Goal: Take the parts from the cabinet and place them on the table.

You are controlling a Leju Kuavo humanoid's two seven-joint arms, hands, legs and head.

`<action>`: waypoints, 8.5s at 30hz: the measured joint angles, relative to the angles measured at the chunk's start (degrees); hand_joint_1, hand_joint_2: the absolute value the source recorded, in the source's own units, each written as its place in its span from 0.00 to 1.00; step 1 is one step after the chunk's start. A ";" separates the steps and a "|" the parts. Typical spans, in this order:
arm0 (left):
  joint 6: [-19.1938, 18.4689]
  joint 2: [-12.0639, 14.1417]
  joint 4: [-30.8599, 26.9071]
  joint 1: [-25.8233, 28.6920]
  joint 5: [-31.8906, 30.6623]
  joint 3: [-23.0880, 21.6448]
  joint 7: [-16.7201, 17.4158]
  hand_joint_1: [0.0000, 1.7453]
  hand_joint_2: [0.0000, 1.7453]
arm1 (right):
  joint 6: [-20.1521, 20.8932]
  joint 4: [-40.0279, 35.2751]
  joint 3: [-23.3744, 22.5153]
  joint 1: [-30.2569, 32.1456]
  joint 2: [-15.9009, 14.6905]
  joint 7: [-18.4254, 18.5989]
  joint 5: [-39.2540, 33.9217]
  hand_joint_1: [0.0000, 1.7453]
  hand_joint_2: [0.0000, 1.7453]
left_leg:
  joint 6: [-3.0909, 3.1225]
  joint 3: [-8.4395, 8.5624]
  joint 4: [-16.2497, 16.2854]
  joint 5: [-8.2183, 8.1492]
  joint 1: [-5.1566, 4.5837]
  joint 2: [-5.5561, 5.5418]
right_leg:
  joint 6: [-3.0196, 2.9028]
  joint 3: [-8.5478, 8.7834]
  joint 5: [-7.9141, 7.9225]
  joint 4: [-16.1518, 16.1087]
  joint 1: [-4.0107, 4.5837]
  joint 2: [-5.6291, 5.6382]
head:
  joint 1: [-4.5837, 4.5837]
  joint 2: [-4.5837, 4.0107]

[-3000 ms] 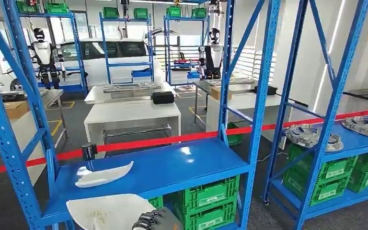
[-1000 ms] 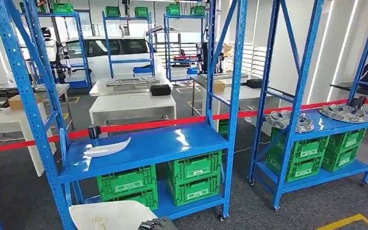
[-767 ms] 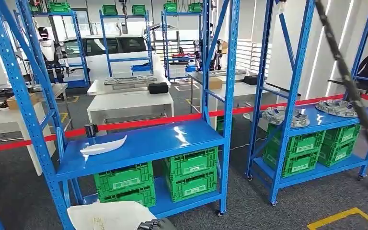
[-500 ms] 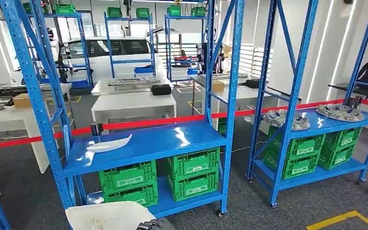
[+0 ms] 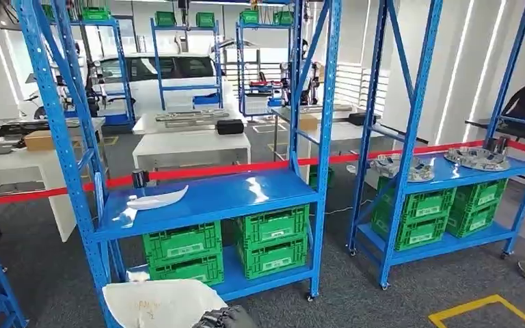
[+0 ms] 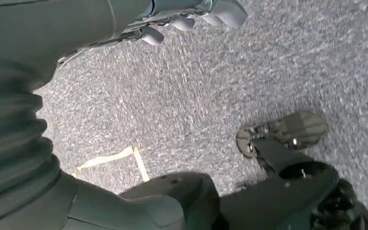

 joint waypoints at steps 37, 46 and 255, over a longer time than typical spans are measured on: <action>0.57 0.24 0.24 0.19 -0.33 0.04 -0.55 0.00 1.00 | 0.29 0.70 -4.19 0.30 0.88 -0.04 0.92 1.00 1.00 | -1.07 -1.55 16.01 -14.46 0.31 0.34 | -0.98 -4.68 4.44 0.07 -0.30 1.47 | -0.72 0.00; 0.37 0.11 0.26 -0.48 -1.27 -0.02 0.20 0.00 1.00 | 0.24 0.87 -6.86 0.50 0.06 -0.04 1.09 1.00 1.00 | 0.79 5.94 0.44 -6.66 -0.07 -3.63 | 1.36 -5.92 5.78 -0.03 -0.91 7.56 | -0.68 0.00; 1.49 1.20 0.26 0.18 -3.89 -0.33 0.59 0.00 1.00 | -3.58 2.65 -24.52 8.91 -8.39 0.35 3.28 1.00 1.00 | 0.13 2.75 6.06 -6.42 0.45 -1.34 | -0.28 -4.54 5.81 -0.18 -0.61 4.48 | -0.83 0.00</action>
